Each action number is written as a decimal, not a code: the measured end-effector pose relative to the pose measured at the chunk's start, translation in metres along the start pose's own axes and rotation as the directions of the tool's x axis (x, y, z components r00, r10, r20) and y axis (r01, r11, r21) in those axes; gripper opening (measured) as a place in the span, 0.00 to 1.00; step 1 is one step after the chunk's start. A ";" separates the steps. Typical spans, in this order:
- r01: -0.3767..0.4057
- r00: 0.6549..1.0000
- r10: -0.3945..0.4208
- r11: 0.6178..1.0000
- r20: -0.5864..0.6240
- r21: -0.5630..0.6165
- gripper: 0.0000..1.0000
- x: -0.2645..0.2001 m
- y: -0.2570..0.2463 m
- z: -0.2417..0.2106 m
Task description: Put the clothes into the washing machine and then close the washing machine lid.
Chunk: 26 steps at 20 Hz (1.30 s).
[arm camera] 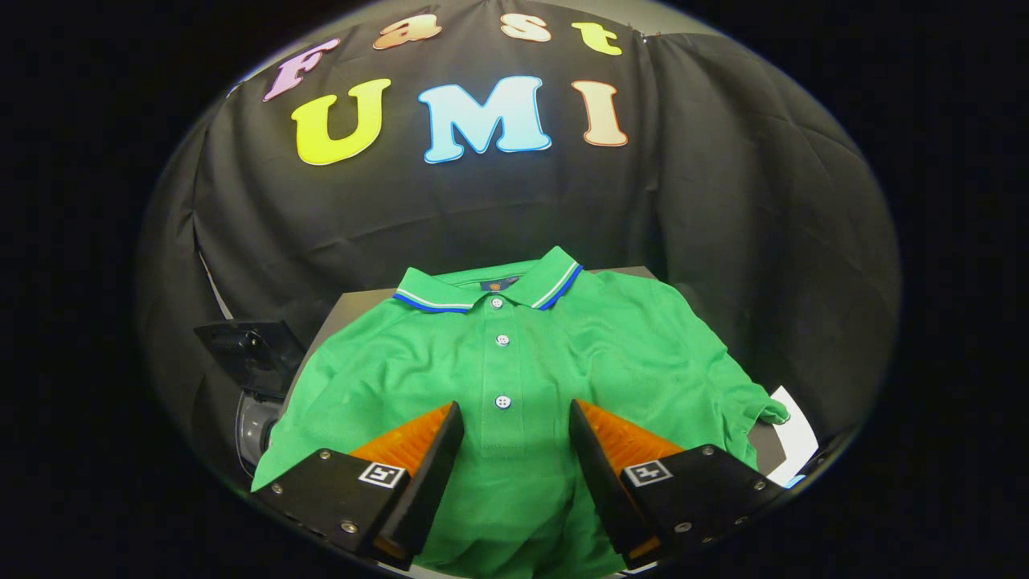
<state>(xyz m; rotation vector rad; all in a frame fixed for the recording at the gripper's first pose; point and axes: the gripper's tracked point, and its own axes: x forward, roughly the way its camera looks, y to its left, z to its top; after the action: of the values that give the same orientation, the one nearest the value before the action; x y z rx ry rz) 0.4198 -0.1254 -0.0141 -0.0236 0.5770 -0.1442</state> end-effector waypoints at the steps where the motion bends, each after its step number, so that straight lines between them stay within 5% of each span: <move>1: 0.009 1.000 -0.009 1.000 -0.001 0.004 0.76 0.001 -0.002 0.000; 3: 0.013 1.000 -0.013 1.000 -0.009 0.005 0.40 -0.001 -0.003 -0.001; 5: 0.001 0.999 0.000 1.000 -0.033 0.029 0.21 0.000 -0.003 -0.001; 9: 0.018 0.999 -0.015 0.998 -0.045 0.060 0.01 -0.001 -0.004 0.002; 16: 0.020 1.000 -0.020 1.000 0.023 -0.016 0.00 -0.008 -0.001 0.016; 26: 0.021 0.971 -0.023 1.000 0.239 0.012 0.00 -0.065 0.022 0.097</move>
<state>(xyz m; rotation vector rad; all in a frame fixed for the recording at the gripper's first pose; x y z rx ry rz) 0.4217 -0.0965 0.1011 -0.0375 0.3346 -0.1630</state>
